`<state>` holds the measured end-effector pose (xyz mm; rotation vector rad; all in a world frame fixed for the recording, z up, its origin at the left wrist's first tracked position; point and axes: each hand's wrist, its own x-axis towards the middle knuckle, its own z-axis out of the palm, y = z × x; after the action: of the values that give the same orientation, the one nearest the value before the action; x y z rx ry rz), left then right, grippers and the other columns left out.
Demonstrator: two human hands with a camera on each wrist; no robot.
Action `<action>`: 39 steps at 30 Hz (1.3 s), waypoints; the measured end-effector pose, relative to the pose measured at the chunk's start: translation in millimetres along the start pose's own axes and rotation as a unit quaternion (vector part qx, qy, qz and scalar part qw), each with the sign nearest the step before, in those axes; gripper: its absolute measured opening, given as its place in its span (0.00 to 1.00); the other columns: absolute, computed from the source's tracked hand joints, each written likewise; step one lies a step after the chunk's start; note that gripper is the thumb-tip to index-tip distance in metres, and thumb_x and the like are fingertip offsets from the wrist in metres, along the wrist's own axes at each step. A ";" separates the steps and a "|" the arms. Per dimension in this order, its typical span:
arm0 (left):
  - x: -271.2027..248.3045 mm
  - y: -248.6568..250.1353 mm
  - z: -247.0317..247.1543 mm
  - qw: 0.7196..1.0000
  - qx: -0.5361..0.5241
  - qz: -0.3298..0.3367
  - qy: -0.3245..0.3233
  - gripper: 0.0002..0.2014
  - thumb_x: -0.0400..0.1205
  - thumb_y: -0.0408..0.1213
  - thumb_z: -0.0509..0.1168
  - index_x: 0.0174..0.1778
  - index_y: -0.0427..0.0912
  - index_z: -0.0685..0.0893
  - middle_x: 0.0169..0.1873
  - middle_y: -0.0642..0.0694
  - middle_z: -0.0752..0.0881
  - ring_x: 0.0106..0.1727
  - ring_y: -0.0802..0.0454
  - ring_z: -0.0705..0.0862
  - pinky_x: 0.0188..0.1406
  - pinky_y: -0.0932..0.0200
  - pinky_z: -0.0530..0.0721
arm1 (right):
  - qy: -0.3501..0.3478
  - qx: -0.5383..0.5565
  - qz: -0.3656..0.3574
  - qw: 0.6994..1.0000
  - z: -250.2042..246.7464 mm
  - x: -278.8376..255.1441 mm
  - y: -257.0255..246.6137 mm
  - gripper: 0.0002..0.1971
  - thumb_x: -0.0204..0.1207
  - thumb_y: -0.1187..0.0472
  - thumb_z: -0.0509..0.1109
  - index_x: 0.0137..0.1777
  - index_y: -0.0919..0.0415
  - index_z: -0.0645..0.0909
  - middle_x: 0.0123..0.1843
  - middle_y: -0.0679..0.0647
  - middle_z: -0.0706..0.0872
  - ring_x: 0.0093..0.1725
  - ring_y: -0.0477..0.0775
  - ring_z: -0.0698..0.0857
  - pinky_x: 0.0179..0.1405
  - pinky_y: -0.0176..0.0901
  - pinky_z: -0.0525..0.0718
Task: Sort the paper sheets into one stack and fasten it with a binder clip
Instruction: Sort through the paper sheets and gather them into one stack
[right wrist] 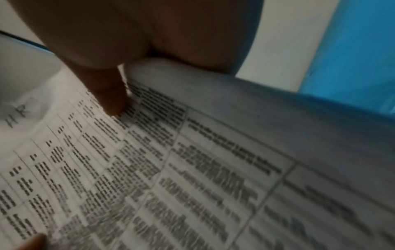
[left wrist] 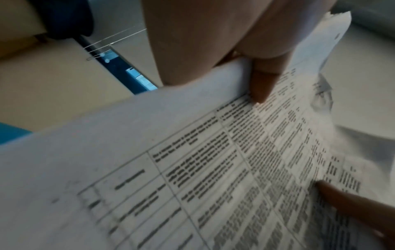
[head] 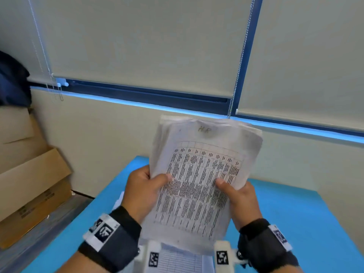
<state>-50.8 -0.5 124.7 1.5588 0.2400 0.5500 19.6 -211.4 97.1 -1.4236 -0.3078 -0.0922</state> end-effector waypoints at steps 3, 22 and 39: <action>-7.8 -17.8 10.9 0.999 -0.038 -0.024 0.018 0.06 0.77 0.28 0.73 0.44 0.43 0.91 0.42 0.46 0.94 0.48 0.47 0.92 0.50 0.50 0.88 | 0.025 -0.006 -0.026 0.999 -3.1 -6.0 4.4 0.08 0.75 0.69 0.74 0.52 0.59 0.88 0.47 0.53 0.94 0.48 0.55 0.92 0.47 0.51 0.89; -18.1 -120.5 2.8 0.970 0.159 -0.151 -0.107 0.06 0.77 0.32 0.72 0.48 0.45 0.85 0.43 0.48 0.89 0.48 0.50 0.87 0.46 0.62 0.81 | 0.100 -0.129 0.165 0.973 -74.5 1.0 41.2 0.04 0.75 0.68 0.73 0.43 0.70 0.88 0.40 0.66 0.92 0.40 0.63 0.89 0.47 0.57 0.87; 66.2 -132.4 36.0 0.657 0.654 -0.004 -0.375 0.38 0.84 0.45 0.63 0.86 0.51 0.50 0.86 0.50 0.57 0.84 0.42 0.59 0.83 0.41 0.57 | 0.249 -0.136 0.414 0.865 -168.1 -0.4 95.3 0.11 0.73 0.74 0.74 0.53 0.78 0.78 0.47 0.66 0.84 0.35 0.58 0.82 0.29 0.46 0.74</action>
<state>47.2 9.5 8.5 3.0366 -0.0574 -0.5289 68.7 -362.1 -13.6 -1.6440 0.7817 0.2103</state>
